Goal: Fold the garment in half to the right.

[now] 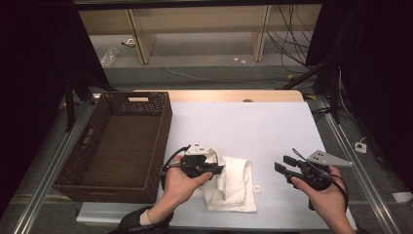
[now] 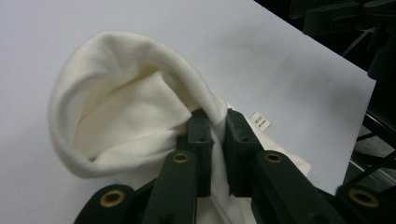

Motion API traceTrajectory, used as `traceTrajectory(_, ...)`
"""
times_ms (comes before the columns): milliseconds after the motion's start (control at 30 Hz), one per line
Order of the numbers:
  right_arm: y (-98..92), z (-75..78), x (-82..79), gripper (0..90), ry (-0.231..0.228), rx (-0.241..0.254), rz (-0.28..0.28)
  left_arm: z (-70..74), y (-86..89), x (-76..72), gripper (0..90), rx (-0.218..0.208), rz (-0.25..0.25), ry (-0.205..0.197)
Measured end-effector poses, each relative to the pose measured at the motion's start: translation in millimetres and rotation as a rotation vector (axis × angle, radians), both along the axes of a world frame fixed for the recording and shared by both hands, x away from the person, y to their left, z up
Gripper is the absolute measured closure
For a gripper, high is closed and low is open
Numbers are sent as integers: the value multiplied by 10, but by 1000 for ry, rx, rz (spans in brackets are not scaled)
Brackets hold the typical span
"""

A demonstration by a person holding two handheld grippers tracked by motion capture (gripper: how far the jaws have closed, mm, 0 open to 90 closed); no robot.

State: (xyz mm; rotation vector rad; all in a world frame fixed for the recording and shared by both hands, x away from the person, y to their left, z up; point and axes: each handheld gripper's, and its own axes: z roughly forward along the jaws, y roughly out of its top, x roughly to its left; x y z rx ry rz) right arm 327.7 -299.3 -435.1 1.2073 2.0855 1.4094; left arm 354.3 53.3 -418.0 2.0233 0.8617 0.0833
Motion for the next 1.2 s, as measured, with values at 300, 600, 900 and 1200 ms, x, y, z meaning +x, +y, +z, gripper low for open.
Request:
traceTrajectory(300, 0, -1, 2, 512, 0, -1, -1, -16, -42, -2, 819, 8, -11, -4)
traceTrajectory(600, 6, -1, 1, 513, 2, -2, -1, -35, -91, -7, 818, 21, -22, -8)
traceTrajectory(900, -1, 3, 1, 512, -3, 0, -4, -46, -104, -7, 818, 23, -24, -13)
traceTrajectory(1200, -10, 7, 1, 484, -5, 6, -7, -55, -114, -7, 818, 28, -29, -19)
